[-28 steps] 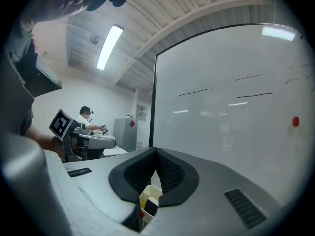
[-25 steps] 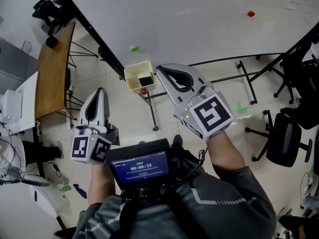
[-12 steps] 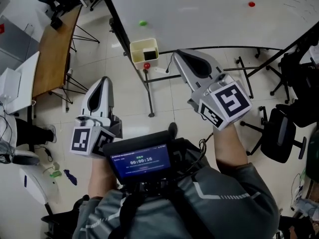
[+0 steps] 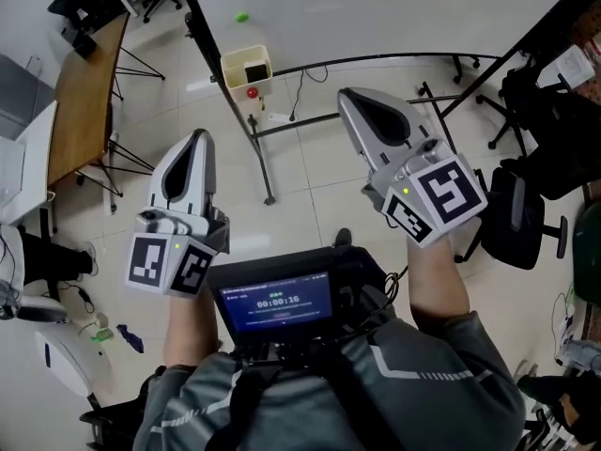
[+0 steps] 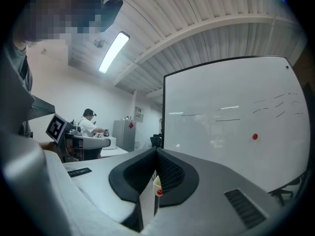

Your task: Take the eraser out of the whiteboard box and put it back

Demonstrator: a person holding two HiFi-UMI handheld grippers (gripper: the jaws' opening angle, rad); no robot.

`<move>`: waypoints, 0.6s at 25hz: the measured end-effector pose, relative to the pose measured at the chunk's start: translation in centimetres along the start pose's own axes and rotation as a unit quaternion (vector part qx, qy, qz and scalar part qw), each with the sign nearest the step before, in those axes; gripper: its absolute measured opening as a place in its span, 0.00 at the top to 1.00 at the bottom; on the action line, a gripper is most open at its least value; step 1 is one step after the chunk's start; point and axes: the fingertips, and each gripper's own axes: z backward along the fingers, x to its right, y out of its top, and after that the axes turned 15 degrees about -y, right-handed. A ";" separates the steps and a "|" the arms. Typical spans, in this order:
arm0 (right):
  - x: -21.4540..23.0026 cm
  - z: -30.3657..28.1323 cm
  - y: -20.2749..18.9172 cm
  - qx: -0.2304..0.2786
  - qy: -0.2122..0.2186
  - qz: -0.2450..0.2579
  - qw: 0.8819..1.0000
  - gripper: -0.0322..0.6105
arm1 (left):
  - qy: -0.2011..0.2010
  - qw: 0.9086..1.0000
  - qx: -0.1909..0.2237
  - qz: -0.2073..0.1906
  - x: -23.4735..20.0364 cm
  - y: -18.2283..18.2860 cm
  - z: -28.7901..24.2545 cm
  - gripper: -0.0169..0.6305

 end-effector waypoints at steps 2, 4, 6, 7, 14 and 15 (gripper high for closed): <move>1.0 2.1 0.7 0.010 -0.004 -0.005 1.000 0.91 | -0.009 1.000 -0.001 -0.015 2.3 0.6 -0.5 0.92; 2.1 4.0 1.1 0.017 -0.002 -0.008 1.000 0.91 | -0.012 1.000 -0.005 -0.022 4.3 0.9 -1.3 0.92; 4.3 6.0 1.2 0.020 -0.001 -0.011 1.000 0.91 | -0.009 1.000 -0.008 -0.020 6.6 0.5 -2.8 0.92; 5.9 7.1 1.2 0.021 -0.002 -0.012 1.000 0.91 | -0.008 1.000 -0.009 -0.019 8.0 0.1 -3.7 0.92; 15.9 16.3 0.8 0.016 0.017 -0.003 1.000 0.91 | 0.001 1.000 0.002 -0.016 19.3 -2.2 -11.0 0.92; 17.3 17.6 0.8 0.017 0.022 0.000 1.000 0.91 | 0.003 1.000 -0.002 -0.018 21.0 -2.7 -12.3 0.92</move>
